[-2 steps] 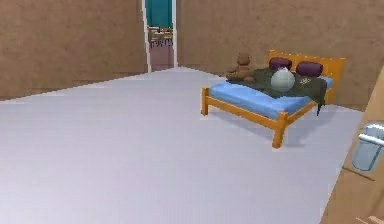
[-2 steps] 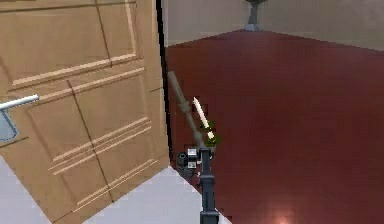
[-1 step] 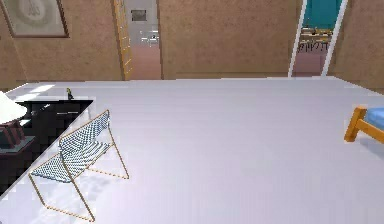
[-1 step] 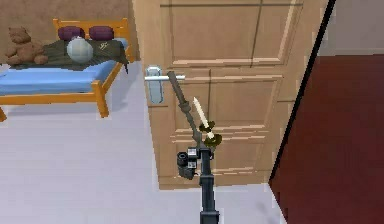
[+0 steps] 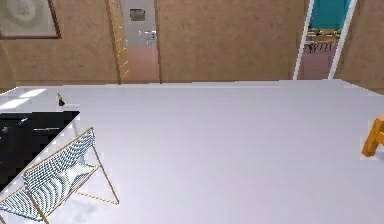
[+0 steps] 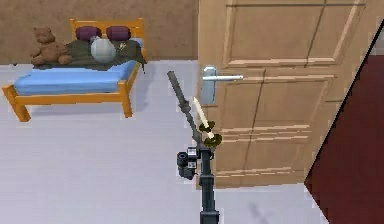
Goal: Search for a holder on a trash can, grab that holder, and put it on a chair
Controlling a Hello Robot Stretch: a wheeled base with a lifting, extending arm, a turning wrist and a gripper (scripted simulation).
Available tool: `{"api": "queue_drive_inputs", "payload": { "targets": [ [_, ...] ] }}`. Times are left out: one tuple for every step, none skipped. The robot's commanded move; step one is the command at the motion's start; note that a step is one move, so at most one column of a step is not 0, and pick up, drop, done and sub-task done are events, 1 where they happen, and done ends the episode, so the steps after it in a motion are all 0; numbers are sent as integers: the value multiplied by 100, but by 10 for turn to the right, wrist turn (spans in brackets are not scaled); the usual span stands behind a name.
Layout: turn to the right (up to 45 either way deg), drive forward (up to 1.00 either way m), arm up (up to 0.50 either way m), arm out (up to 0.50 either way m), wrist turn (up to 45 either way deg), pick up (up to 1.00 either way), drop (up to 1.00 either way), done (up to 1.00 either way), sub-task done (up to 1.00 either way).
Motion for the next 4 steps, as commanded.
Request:
{"api": "queue_drive_inputs", "payload": {
  "targets": [
    [-120,0,0,0,0,0,0,0,0],
    [0,5,0,0,0,0,0,0,0],
    [0,100,0,0,0,0,0,0,0],
    [120,0,0,0,0,0,0,0,0]
  ]
}}
